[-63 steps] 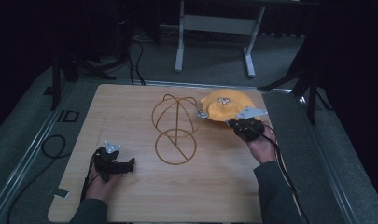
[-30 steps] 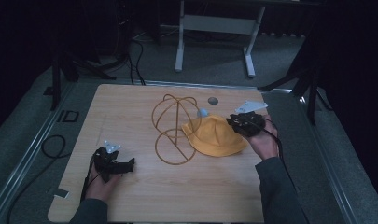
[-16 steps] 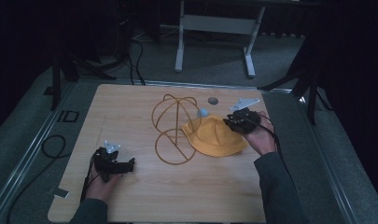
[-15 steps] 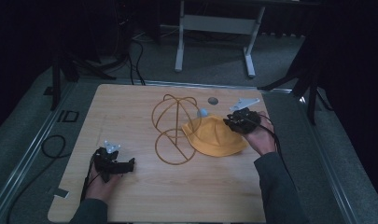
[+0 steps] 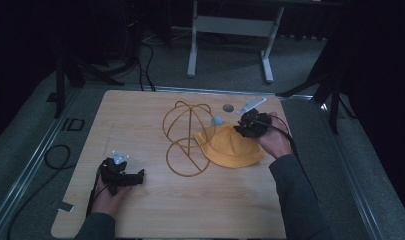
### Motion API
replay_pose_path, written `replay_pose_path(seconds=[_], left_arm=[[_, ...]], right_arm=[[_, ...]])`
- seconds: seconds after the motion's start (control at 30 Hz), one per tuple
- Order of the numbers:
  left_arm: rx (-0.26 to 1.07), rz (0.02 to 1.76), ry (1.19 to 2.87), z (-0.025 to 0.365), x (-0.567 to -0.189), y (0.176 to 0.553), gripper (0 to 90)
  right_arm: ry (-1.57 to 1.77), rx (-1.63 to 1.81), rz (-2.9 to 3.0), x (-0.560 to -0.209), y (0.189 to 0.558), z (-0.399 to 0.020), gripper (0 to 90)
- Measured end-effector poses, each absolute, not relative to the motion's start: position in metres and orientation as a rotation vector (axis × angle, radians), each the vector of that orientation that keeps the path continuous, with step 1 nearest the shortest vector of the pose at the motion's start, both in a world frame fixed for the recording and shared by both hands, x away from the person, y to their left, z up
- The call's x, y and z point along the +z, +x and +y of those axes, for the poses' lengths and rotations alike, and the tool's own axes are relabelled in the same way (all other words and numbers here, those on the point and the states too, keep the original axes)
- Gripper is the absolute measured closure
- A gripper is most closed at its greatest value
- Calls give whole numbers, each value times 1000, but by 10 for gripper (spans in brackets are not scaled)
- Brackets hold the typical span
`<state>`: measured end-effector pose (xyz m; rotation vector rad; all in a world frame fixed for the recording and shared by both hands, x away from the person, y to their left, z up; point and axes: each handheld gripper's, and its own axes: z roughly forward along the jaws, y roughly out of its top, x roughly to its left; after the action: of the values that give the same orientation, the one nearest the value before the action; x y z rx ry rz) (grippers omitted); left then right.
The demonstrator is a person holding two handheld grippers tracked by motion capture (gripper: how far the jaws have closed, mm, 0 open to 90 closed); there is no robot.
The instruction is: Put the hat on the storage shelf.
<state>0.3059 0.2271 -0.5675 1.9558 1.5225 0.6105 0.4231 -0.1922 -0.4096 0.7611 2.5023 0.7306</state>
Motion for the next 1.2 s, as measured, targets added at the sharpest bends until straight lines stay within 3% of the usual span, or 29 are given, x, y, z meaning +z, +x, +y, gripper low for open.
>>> replay_pose_path(seconds=[0.6, 0.93, 1.0, 1.03, 1.2], left_arm=[[612, 1522, 1955, 227, -568, 306, 2], [610, 1523, 1956, 227, -568, 306, 2], [610, 1522, 1956, 227, -568, 306, 2], [611, 1523, 1956, 227, -568, 306, 2], [611, 1522, 1955, 227, -568, 306, 2]], right_arm=[[674, 467, 2687, -414, 446, -162, 607], [695, 344, 2772, -423, 458, -151, 622], [702, 316, 2785, -425, 460, -150, 670], [694, 288, 2788, -426, 460, -149, 794], [664, 248, 2771, -425, 457, -150, 842]])
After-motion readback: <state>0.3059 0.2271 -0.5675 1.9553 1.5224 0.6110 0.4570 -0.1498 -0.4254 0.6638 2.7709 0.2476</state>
